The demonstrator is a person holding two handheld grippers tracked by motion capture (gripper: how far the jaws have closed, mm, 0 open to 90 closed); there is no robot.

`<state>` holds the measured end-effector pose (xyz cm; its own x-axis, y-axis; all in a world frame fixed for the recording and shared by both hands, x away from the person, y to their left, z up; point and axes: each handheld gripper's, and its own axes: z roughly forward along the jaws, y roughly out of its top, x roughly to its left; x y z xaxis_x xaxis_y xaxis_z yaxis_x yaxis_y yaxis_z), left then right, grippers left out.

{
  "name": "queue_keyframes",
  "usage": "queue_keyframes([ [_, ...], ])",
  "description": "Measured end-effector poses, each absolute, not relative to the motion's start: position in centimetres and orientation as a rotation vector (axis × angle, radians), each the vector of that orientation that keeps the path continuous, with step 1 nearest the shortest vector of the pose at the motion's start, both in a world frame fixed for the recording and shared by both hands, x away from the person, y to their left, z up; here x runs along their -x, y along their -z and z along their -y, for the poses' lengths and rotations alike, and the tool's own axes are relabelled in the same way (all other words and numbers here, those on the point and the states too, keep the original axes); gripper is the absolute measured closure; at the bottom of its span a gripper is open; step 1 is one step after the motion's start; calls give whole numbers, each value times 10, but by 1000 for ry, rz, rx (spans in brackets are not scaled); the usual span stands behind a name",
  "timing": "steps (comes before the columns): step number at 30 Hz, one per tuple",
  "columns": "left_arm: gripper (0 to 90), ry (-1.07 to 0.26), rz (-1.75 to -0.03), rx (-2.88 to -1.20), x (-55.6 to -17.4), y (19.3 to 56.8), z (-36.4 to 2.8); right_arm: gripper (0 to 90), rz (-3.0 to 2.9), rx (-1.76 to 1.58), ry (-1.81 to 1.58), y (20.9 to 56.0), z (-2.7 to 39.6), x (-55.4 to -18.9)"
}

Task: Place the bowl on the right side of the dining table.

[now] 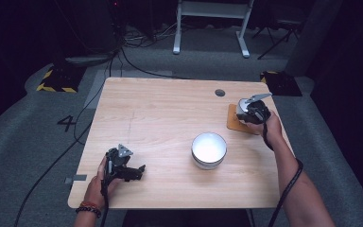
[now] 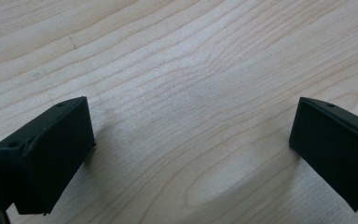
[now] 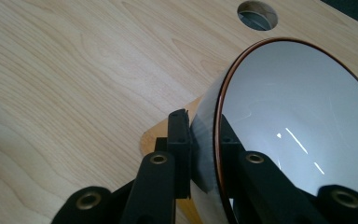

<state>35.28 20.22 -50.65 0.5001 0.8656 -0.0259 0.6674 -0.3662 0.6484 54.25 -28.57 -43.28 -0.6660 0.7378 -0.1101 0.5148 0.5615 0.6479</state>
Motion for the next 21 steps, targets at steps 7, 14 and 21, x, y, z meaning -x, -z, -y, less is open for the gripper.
queue_keyframes([
  [7, 0, -430, -1252, -2145, -353, 507, -202, 820, -2414, -1054, -797, 440, 285, -549],
  [14, 0, -427, -1252, -2146, -353, 506, -202, 820, -2397, -1075, -821, 444, 288, -551],
  [21, 0, -427, -1252, -2146, -353, 506, -202, 825, -2424, -1063, -846, 449, 287, -549],
])
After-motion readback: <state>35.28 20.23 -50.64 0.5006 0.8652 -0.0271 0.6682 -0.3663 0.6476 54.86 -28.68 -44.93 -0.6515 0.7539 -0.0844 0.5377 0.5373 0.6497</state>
